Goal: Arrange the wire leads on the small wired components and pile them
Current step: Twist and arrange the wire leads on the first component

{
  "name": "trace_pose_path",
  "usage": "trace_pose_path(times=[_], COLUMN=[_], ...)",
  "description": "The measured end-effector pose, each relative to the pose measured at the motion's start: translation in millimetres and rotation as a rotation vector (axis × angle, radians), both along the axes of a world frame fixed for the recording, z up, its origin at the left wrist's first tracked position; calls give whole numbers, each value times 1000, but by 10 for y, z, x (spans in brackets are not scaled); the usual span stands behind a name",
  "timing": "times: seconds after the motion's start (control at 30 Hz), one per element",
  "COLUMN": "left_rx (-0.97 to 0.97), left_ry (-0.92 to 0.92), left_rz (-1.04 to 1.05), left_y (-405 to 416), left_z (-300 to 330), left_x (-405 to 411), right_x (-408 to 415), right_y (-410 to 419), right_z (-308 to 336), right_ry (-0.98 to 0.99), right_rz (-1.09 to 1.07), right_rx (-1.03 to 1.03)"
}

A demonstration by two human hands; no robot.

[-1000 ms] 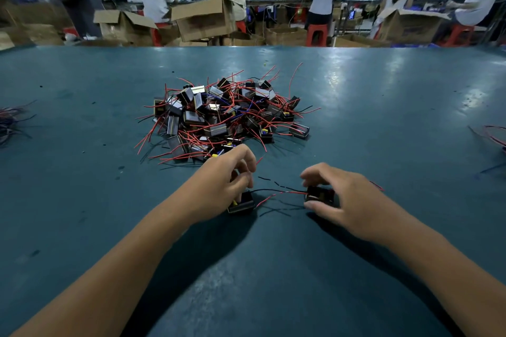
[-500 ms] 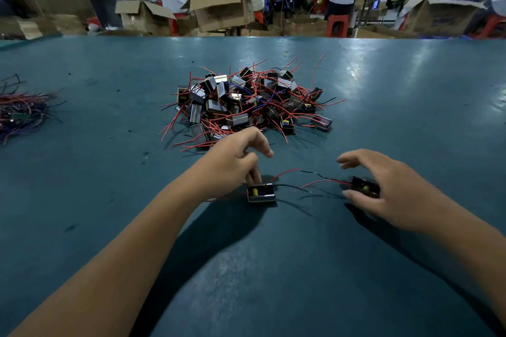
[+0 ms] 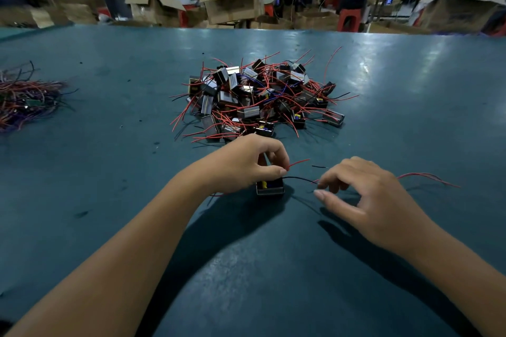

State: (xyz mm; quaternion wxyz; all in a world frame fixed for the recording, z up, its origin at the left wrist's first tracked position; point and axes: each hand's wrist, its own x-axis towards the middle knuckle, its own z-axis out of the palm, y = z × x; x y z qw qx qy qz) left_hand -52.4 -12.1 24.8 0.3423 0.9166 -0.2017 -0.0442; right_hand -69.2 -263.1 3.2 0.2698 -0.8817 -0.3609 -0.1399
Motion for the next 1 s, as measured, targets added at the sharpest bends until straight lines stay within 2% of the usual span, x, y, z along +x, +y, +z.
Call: trace_pose_path(times=[0.27,0.77,1.0], left_rx=[-28,-23,-56], left_ry=[57,-14,-6], left_rz=[-35,-44,-70], left_y=[-8,-73,-91], left_z=[21,-9,-7], left_x=[-5,1,-14], right_x=[7,-9,24], right_y=[-13,14,8], right_z=[1,14,-12], right_ry=[56,68,69], right_rz=[3,34,-37], right_rx=[81,169,239])
